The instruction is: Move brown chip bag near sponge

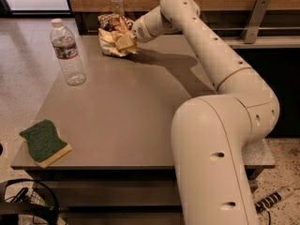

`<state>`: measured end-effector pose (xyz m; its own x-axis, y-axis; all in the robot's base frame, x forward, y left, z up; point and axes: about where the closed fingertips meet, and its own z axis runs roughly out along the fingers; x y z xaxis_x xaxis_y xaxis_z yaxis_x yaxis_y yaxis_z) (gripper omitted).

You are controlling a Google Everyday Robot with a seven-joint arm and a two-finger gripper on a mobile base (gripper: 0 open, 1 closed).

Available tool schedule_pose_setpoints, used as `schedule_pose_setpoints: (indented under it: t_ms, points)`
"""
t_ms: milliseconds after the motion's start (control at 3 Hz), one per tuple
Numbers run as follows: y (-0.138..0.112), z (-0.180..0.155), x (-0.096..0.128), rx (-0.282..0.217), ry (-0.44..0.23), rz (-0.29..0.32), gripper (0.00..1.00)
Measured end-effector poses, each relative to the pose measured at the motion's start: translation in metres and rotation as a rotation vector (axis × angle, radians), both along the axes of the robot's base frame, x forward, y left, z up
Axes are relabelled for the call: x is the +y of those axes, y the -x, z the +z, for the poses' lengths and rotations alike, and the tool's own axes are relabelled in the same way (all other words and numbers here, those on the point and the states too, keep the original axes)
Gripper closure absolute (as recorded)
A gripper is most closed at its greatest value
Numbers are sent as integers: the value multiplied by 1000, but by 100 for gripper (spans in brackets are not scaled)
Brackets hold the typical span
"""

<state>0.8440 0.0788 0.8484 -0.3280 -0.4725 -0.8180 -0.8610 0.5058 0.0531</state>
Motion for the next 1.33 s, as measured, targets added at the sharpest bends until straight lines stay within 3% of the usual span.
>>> schedule_pose_setpoints:
  t_ms: [333, 667, 1000, 1333]
  points:
    - [0, -3, 3, 5, 1, 4, 100]
    - [3, -1, 1, 8, 0, 0, 100]
    - [10, 20, -14, -10, 27, -36, 100]
    - [22, 53, -38, -51, 69, -105, 100]
